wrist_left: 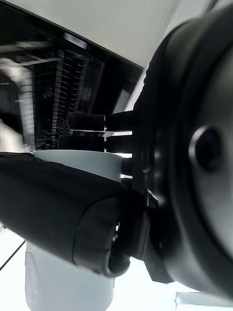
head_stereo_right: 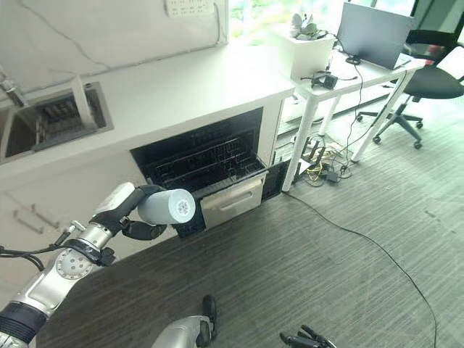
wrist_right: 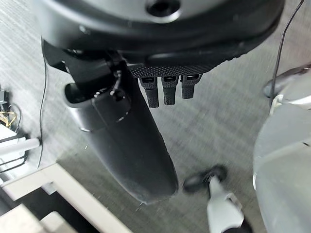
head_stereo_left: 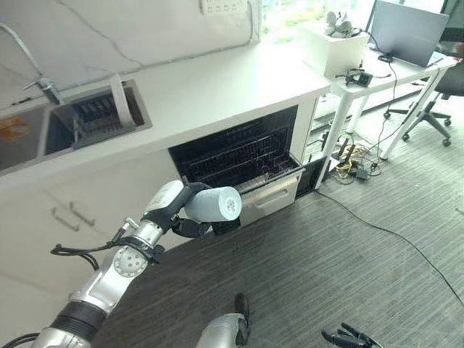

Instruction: Place the dishes in the dishwasher.

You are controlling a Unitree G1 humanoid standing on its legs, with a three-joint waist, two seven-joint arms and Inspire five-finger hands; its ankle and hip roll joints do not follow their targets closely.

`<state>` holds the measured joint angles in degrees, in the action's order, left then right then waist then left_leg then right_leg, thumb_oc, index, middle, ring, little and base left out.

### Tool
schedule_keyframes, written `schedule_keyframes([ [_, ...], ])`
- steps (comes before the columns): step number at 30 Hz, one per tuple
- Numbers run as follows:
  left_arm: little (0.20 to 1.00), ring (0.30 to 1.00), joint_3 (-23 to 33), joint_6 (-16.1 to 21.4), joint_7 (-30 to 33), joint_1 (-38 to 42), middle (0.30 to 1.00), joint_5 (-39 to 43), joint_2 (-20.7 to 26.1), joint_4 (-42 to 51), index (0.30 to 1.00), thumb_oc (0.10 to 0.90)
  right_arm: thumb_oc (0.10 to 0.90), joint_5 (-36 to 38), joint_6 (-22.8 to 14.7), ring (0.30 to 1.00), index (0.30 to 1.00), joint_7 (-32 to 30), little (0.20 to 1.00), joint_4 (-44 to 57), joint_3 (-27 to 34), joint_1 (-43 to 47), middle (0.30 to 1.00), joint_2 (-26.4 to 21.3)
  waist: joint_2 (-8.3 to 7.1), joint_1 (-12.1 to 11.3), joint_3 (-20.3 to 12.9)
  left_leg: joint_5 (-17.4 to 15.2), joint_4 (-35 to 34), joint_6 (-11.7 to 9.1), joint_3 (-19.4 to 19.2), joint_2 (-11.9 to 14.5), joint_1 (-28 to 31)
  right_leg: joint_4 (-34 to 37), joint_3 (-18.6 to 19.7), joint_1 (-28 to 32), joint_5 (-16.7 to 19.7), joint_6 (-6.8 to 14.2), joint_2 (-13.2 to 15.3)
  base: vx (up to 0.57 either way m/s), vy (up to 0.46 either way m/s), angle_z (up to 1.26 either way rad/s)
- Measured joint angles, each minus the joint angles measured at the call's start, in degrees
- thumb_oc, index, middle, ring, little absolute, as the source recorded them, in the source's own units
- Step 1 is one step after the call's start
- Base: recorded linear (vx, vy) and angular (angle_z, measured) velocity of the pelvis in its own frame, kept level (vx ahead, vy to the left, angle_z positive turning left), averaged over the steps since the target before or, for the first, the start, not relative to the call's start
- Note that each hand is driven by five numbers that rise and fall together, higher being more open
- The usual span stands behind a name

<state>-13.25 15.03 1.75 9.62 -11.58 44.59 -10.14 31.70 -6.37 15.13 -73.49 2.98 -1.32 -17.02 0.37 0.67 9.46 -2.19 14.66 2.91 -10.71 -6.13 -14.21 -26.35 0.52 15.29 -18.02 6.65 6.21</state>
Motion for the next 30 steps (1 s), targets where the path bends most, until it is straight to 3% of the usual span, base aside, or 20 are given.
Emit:
schedule_keyframes([
  [1,0.300,0.300,0.0,0.3,0.0,0.8,0.300,0.0,0.0,0.4,0.300,0.400,0.800,-0.2,-0.3,0.900,0.900,-0.1,0.900,1.3,-0.1,-0.6,0.900,0.7,0.36,1.1,-0.2,0.0,-3.0,0.0,-0.3,-0.7,3.1,-3.7,-0.7,-1.2,4.9,1.5,0.6,0.30,0.192,0.43],
  [2,0.300,0.300,0.2,0.3,0.0,1.6,0.300,0.1,0.5,1.7,0.300,0.400,0.800,-0.3,-0.8,0.900,0.900,-0.1,0.900,1.2,-0.5,-1.3,0.900,1.5,0.89,1.0,-0.3,0.4,-4.2,0.3,0.0,-0.9,4.6,-8.1,-0.6,-3.5,6.4,4.1,0.8,0.29,0.161,0.20],
  [3,0.300,0.300,0.2,0.5,0.1,2.8,0.300,0.2,2.2,2.9,0.300,0.400,0.800,-0.8,-0.9,0.900,0.900,-0.1,0.900,1.2,-1.5,-1.1,0.900,2.7,0.86,0.1,-0.3,1.0,-4.0,2.3,0.3,-1.3,5.7,-14.5,-0.2,-7.4,6.5,6.1,0.9,0.27,0.134,-0.02],
  [5,0.300,0.300,0.1,0.0,0.0,5.3,0.300,0.2,3.0,2.3,0.300,0.400,0.800,-1.6,-1.3,0.900,0.900,0.1,0.900,2.6,-2.7,-0.9,0.900,4.3,0.79,0.9,-0.1,0.1,-4.1,3.4,0.8,-2.7,7.8,-27.5,0.6,-16.2,7.7,7.1,-0.4,0.22,0.095,0.14],
  [6,0.300,0.300,0.0,-0.1,0.0,6.2,0.300,0.2,3.0,2.3,0.300,0.400,0.800,-2.1,-1.7,0.900,0.900,0.2,0.900,3.8,-2.7,-0.7,0.900,4.4,2.06,1.0,0.6,0.1,-4.2,3.3,1.7,-2.6,8.7,-33.4,0.4,-22.0,9.1,6.4,-2.3,0.20,0.053,0.20],
  [7,0.300,0.300,-0.1,0.0,0.0,6.5,0.300,0.3,2.5,2.0,0.300,0.400,0.800,-2.2,-2.1,0.900,0.900,0.7,0.900,4.1,-2.6,-0.1,0.900,4.0,4.30,1.0,1.9,-2.1,-4.5,-3.3,1.8,-1.5,10.4,-34.4,-1.3,-26.8,9.6,3.2,-5.8,0.22,-0.011,0.18],
  [8,0.300,0.300,-0.1,0.5,0.1,7.6,0.300,0.8,3.1,0.7,0.300,0.400,0.800,-2.2,-3.0,0.900,0.900,0.9,0.900,4.1,-2.8,1.5,0.900,4.7,0.33,1.0,4.5,0.0,4.2,-14.3,4.8,-4.2,7.4,-31.3,-1.1,-30.3,8.6,0.8,-2.7,0.20,-0.073,0.15],
  [9,0.300,0.300,-0.1,0.3,0.1,8.0,0.300,2.2,5.4,0.6,0.300,0.400,0.800,-2.3,-3.6,0.900,0.900,1.3,0.900,4.3,-3.2,2.9,0.900,5.1,-1.77,1.9,5.2,-5.4,15.8,-2.2,5.6,-2.8,1.8,-26.4,-1.3,-33.2,8.1,0.6,2.0,0.18,-0.133,0.05],
  [10,0.300,0.300,-0.1,-0.3,0.0,7.7,0.300,2.2,5.1,0.6,0.300,0.400,0.800,-2.3,-3.6,0.900,0.900,1.6,0.900,6.4,-3.9,2.2,0.900,3.4,2.21,2.1,4.7,-10.0,12.2,2.0,6.7,5.1,2.6,-21.8,-3.0,-34.5,6.6,1.2,0.0,0.17,-0.184,-0.04],
  [11,0.300,0.300,-0.2,-0.9,0.1,7.6,0.300,2.2,3.7,-0.2,0.300,0.400,0.800,-2.2,-3.6,0.900,0.900,0.8,0.900,7.0,-3.9,2.5,0.900,2.9,2.15,1.8,5.5,-9.9,12.0,3.2,6.8,3.8,3.3,-14.8,-2.6,-35.6,6.8,1.1,1.1,0.17,-0.199,0.11],
  [12,0.300,0.300,-1.4,-1.4,-0.3,7.7,0.300,2.1,4.1,-0.3,0.300,0.400,0.800,-1.6,-3.5,0.900,0.900,0.9,0.900,7.0,-3.4,2.3,0.900,3.1,1.61,2.4,5.4,-9.1,9.5,2.2,8.0,2.7,4.5,-6.3,-3.2,-36.6,8.2,0.9,2.3,0.18,-0.249,0.37],
  [14,0.300,0.300,-2.2,-1.5,-0.5,7.9,0.300,2.1,4.0,-0.1,0.300,0.400,0.800,-1.2,-3.6,0.900,0.900,1.2,0.900,5.6,-2.1,2.4,0.900,2.7,1.27,2.7,5.3,-7.8,7.4,3.2,9.2,0.9,5.7,9.5,-4.8,-34.0,14.0,1.2,3.0,0.17,-0.287,0.52],
  [15,0.300,0.300,-2.6,-1.8,-0.4,8.0,0.300,2.1,3.4,-0.3,0.300,0.400,0.800,-1.2,-3.4,0.900,0.900,1.1,0.900,4.3,-2.1,2.3,0.900,2.4,0.93,2.6,5.3,-8.0,7.2,3.3,10.2,-0.5,6.6,12.6,-3.9,-33.1,15.8,0.9,3.7,0.16,-0.311,0.50],
  [17,0.300,0.300,-2.8,-1.9,-0.3,8.0,0.300,2.1,3.0,0.1,0.300,0.400,0.800,-0.1,-3.2,0.900,0.900,1.4,0.900,3.3,-0.3,2.4,0.900,2.3,0.68,2.6,5.3,-9.0,7.1,4.5,11.3,-2.5,7.9,11.7,-1.3,-32.8,17.0,0.4,5.0,0.17,-0.350,0.50],
  [18,0.300,0.300,-2.9,-0.7,-0.3,7.9,0.300,2.2,2.9,0.1,0.300,0.400,0.800,-0.1,-3.1,0.900,0.900,1.4,0.900,3.2,-0.1,2.4,0.900,2.3,0.81,2.4,5.2,-9.0,6.3,4.5,12.7,-3.1,8.8,10.6,1.2,-32.7,17.4,1.3,4.7,0.18,-0.378,0.54],
  [20,0.300,0.300,-3.1,0.4,-0.3,7.6,0.300,2.2,3.0,1.0,0.300,0.400,0.800,-0.1,-2.8,0.900,0.900,1.5,0.900,3.1,-0.1,2.2,0.900,2.6,0.87,2.2,4.9,-8.9,4.9,4.4,14.7,-3.0,10.4,9.5,3.5,-31.1,17.5,1.5,4.3,0.13,-0.400,0.61],
  [23,0.300,0.300,-2.1,0.0,0.4,5.9,0.300,2.3,3.5,2.8,0.300,0.400,0.800,-1.4,-2.0,0.900,0.900,1.6,0.900,3.4,-1.0,1.8,0.900,2.8,0.26,0.7,3.4,-9.8,4.0,2.7,14.9,-1.7,11.5,9.1,0.5,-28.2,16.3,2.7,4.2,0.08,-0.439,0.30],
  [25,0.300,0.300,0.5,-1.6,0.7,1.6,0.300,2.2,3.5,5.6,0.300,0.400,0.800,-2.4,-1.7,0.900,0.900,1.6,0.900,3.3,-1.7,2.2,0.900,2.5,0.96,0.4,2.3,-9.0,2.5,-0.3,14.8,0.7,11.9,10.2,-2.1,-27.2,17.1,0.2,2.6,0.01,-0.305,0.07],
  [27,0.300,0.300,0.7,-2.5,0.6,-0.2,0.300,2.3,3.6,6.6,0.300,0.400,0.800,-2.3,-1.3,0.900,0.900,1.1,0.900,3.3,-2.9,2.0,0.900,1.1,0.54,0.3,1.5,-6.2,0.8,-4.8,13.2,3.6,11.9,9.8,-4.5,-26.6,16.3,-1.8,0.9,-0.03,-0.328,0.43],
  [30,0.300,0.300,1.2,-2.5,0.2,0.1,0.300,2.4,3.6,6.8,0.300,0.400,0.800,-2.1,-1.5,0.900,0.900,0.6,0.900,3.3,-2.7,2.1,0.900,-1.8,0.25,0.7,1.3,-5.1,0.6,-6.4,11.7,5.9,10.7,9.0,-7.8,-26.8,14.6,-5.1,0.1,-0.03,-0.194,0.58],
])
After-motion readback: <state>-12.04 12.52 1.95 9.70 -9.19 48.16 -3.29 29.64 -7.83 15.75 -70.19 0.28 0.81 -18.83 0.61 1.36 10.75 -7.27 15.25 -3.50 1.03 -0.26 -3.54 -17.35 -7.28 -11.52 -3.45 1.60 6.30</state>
